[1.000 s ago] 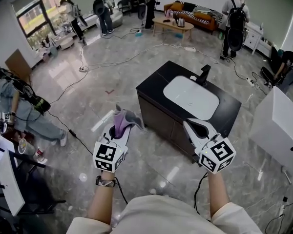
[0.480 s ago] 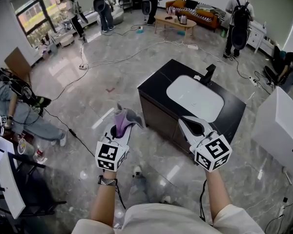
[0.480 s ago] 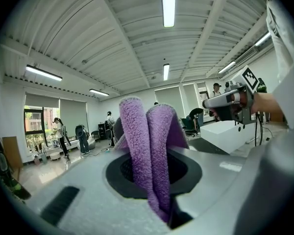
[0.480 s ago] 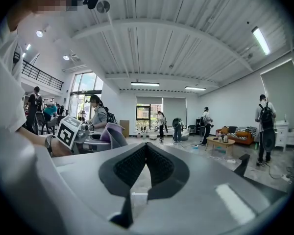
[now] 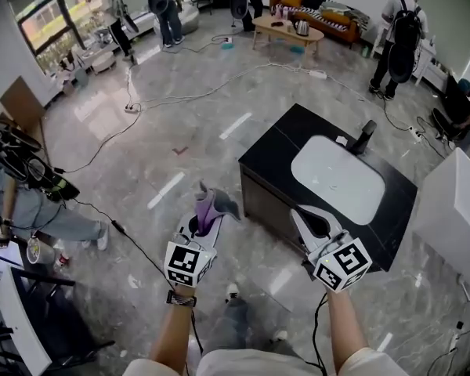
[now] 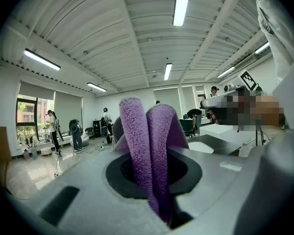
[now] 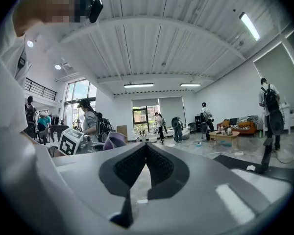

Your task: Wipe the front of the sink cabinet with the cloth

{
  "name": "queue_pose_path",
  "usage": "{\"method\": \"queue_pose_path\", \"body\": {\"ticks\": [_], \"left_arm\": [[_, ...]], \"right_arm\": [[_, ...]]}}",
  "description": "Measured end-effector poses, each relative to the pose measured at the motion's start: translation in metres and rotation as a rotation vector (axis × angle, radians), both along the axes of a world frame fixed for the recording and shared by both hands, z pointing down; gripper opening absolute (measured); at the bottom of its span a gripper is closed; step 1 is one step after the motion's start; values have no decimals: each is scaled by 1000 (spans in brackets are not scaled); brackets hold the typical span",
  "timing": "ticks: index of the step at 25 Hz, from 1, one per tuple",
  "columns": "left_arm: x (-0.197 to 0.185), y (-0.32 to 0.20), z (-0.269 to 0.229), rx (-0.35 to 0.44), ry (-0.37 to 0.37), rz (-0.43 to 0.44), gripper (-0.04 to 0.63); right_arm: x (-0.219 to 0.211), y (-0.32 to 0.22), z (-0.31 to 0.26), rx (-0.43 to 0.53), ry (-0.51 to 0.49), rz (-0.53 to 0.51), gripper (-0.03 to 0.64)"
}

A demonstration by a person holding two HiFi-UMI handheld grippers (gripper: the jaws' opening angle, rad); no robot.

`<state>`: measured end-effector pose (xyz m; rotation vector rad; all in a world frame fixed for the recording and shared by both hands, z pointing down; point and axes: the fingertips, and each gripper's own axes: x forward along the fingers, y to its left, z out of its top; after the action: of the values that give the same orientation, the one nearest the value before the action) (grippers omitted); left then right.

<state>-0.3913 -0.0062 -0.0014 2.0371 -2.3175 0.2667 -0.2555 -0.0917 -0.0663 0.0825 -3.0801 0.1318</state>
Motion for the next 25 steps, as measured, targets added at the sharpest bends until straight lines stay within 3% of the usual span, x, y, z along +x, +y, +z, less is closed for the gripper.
{"method": "queue_pose_path", "body": {"ticks": [5, 12, 19, 25], "left_arm": [[-53, -41, 38, 4, 5, 35, 51], [-88, -90, 107, 43, 47, 170, 51], [-137, -145, 190, -38, 59, 129, 50], [-151, -189, 253, -59, 108, 188, 51]], "right_arm": [[-54, -22, 39, 36, 37, 32, 6], [-92, -35, 104, 65, 111, 64, 6], [-101, -43, 145, -2, 113, 124, 6], [-93, -48, 164, -67, 111, 165, 6]]}}
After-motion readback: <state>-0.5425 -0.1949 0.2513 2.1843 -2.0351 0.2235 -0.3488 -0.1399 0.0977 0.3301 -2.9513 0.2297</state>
